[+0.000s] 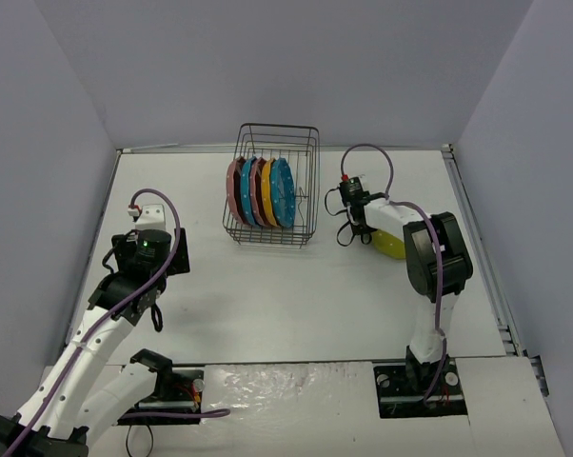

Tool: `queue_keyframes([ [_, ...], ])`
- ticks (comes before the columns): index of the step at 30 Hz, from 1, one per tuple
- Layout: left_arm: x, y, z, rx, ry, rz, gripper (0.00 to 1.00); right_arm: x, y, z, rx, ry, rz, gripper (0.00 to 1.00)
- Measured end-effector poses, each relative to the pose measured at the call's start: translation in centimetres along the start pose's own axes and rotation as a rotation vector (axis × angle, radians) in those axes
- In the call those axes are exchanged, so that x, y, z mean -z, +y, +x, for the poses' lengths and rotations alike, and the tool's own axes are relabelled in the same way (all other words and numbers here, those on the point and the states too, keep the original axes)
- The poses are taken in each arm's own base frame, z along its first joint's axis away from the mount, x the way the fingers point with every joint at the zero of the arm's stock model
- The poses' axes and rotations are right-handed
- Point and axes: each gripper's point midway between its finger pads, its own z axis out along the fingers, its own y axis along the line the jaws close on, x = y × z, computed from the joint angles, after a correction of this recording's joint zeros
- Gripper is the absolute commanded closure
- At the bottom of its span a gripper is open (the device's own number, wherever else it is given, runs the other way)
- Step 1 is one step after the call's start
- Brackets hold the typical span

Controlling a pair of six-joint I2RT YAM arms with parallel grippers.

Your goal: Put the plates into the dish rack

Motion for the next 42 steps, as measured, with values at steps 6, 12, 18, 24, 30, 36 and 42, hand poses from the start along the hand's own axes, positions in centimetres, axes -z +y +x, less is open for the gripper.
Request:
queue_keyframes([
  [6, 0.0, 0.0, 0.0, -0.001, 0.001, 0.000, 0.03, 1.8, 0.0, -0.3, -0.051, 0.002, -0.057, 1.00],
  [12, -0.1, -0.1, 0.1, -0.004, 0.007, -0.002, 0.03, 6.6, -0.8, -3.4, -0.177, -0.087, -0.168, 1.00],
  [18, -0.3, -0.1, 0.2, -0.010, 0.015, -0.004, 0.03, 9.5, -1.0, -5.4, -0.254, -0.152, -0.258, 1.00],
  [24, -0.3, -0.1, 0.2, -0.010, 0.015, -0.003, 0.03, 10.9, -1.4, -6.0, -0.288, -0.151, -0.301, 1.00],
  [30, -0.3, -0.2, 0.2, -0.012, 0.014, 0.000, 0.03, 14.7, -1.7, -10.2, -0.325, -0.241, -0.393, 1.00],
  [36, -0.3, -0.2, 0.2, -0.012, 0.014, 0.000, 0.03, 20.9, -1.4, -16.3, -0.381, -0.399, -0.561, 1.00],
  [42, -0.3, -0.2, 0.2, -0.013, 0.014, 0.000, 0.03, 27.9, -0.2, -21.5, -0.462, -0.560, -0.761, 1.00],
])
